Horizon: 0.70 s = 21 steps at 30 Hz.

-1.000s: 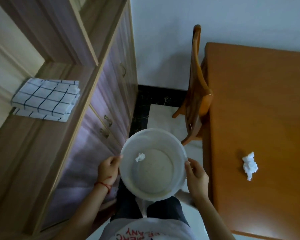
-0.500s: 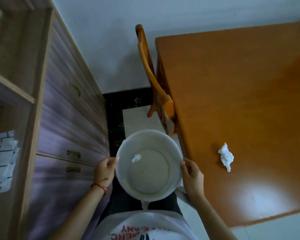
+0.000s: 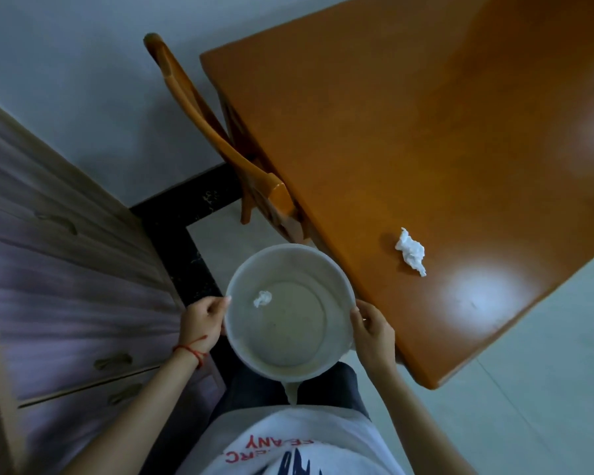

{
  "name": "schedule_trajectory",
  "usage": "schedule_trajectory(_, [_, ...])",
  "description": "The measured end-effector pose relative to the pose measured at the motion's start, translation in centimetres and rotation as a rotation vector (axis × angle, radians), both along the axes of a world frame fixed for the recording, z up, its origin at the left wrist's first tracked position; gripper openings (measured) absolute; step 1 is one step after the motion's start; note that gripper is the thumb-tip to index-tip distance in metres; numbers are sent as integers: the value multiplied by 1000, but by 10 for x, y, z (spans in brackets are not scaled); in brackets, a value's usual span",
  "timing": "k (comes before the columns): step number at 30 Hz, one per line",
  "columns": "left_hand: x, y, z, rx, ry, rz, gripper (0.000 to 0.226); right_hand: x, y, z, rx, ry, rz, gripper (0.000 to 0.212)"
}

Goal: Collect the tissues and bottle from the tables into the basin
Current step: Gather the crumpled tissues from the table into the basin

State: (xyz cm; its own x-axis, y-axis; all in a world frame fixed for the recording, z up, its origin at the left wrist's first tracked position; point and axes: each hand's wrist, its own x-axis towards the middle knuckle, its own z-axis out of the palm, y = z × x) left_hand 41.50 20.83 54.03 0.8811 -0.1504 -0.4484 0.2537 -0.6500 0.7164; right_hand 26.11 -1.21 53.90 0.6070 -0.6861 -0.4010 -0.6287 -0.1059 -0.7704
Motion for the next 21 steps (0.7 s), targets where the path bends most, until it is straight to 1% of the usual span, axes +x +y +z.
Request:
schedule_trajectory(2, [2, -2, -3, 1, -11, -45, 24, -4, -5, 3, -49, 8, 63, 25])
schedule_trajectory(5, [4, -4, -4, 1, -30, -78, 27, -10, -17, 8, -212, 17, 175, 25])
schedule_trajectory(7, [5, -5, -4, -1, -40, -78, 27, -11, -26, 14, -311, -33, 157, 24])
schedule_trajectory(10, [6, -4, -6, -2, -32, -76, 28, -3, -47, 21, -439, -80, 31, 28])
schedule_trajectory(12, [6, -2, -6, -5, -30, -82, 31, 9, -65, 24, -459, -50, -56, 34])
schedule_trajectory(15, [6, -3, -4, -13, -34, -74, 32, 26, -89, 23, -530, -2, -98, 39])
schedule_trajectory(18, [5, -6, -1, -6, -49, -93, 36, 38, -105, 18, -554, 41, -54, 41])
schedule_trajectory(21, [5, -5, 0, -6, -48, -97, 37, 44, -112, 9, -572, 108, 58, 43])
